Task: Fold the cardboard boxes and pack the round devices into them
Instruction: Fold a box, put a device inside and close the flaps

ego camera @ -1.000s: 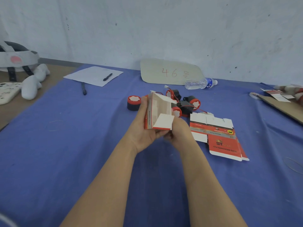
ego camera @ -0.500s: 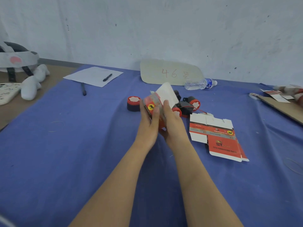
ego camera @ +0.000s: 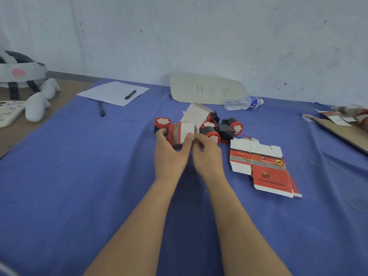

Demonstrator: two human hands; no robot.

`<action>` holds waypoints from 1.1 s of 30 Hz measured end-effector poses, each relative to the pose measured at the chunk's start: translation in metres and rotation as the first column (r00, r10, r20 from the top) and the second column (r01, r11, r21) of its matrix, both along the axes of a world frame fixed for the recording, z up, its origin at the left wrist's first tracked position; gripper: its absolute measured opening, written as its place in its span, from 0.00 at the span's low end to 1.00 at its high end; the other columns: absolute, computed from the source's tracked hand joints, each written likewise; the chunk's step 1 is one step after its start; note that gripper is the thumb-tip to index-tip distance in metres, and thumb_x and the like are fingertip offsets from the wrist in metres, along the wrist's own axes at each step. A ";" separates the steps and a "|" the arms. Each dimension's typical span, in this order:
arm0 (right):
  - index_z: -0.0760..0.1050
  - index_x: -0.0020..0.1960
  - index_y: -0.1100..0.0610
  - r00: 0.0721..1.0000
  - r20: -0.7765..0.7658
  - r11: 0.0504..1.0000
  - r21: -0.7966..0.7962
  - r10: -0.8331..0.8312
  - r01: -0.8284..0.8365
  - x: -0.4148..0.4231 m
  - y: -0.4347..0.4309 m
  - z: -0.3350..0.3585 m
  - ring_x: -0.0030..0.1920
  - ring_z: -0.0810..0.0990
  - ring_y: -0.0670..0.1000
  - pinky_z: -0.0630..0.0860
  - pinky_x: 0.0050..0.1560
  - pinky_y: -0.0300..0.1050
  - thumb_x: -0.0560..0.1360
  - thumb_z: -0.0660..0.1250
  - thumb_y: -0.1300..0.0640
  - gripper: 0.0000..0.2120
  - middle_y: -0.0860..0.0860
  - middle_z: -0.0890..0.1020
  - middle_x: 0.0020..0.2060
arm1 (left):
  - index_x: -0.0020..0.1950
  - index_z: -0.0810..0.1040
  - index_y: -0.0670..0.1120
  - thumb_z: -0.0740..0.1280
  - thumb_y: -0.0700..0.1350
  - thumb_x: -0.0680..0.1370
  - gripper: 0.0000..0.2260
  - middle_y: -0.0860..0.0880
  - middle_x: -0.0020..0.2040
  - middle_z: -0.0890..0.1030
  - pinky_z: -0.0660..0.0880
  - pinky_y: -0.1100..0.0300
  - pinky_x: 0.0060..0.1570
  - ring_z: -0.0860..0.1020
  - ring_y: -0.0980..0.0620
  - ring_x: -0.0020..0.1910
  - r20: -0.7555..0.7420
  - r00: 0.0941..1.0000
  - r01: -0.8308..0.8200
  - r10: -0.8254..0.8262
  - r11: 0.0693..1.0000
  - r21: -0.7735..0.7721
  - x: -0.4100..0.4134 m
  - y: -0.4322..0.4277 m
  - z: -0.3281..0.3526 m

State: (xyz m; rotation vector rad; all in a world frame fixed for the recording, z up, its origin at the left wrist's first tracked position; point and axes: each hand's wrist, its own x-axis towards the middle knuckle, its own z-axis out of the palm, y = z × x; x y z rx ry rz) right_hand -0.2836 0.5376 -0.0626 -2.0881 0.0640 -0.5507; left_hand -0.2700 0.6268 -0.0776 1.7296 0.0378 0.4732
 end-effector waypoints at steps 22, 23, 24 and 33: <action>0.69 0.66 0.55 0.974 -0.196 0.990 -0.113 -0.109 0.088 0.001 0.002 -0.010 0.46 0.74 0.50 0.67 0.41 0.41 0.81 0.55 0.51 0.16 0.53 0.79 0.55 | 0.77 0.55 0.43 0.58 0.51 0.82 0.27 0.43 0.68 0.71 0.70 0.49 0.59 0.70 0.42 0.65 -0.101 0.994 0.000 0.043 0.918 0.396 0.001 0.004 -0.002; 0.70 0.65 0.54 0.974 -0.202 0.991 -0.107 -0.105 0.084 0.002 0.001 -0.010 0.45 0.73 0.49 0.67 0.40 0.41 0.81 0.55 0.49 0.16 0.53 0.80 0.53 | 0.76 0.56 0.44 0.60 0.53 0.80 0.28 0.44 0.68 0.72 0.71 0.50 0.57 0.71 0.43 0.64 -0.103 0.994 0.012 0.029 0.927 0.376 0.000 0.005 -0.002; 0.70 0.64 0.54 0.973 -0.205 0.990 -0.109 -0.105 0.083 0.003 0.002 -0.011 0.45 0.73 0.49 0.67 0.39 0.41 0.81 0.55 0.48 0.16 0.52 0.80 0.51 | 0.75 0.59 0.45 0.63 0.55 0.79 0.29 0.46 0.66 0.73 0.72 0.51 0.56 0.73 0.44 0.63 -0.105 0.994 0.014 0.025 0.934 0.358 0.001 0.005 -0.002; 0.69 0.65 0.54 0.969 -0.214 0.983 -0.162 -0.124 0.090 0.004 0.001 -0.012 0.44 0.70 0.48 0.67 0.40 0.42 0.81 0.55 0.49 0.16 0.48 0.74 0.46 | 0.69 0.65 0.44 0.52 0.44 0.82 0.15 0.50 0.52 0.72 0.65 0.61 0.34 0.72 0.49 0.46 -0.198 0.967 -0.194 0.158 0.965 -0.178 0.004 0.008 0.005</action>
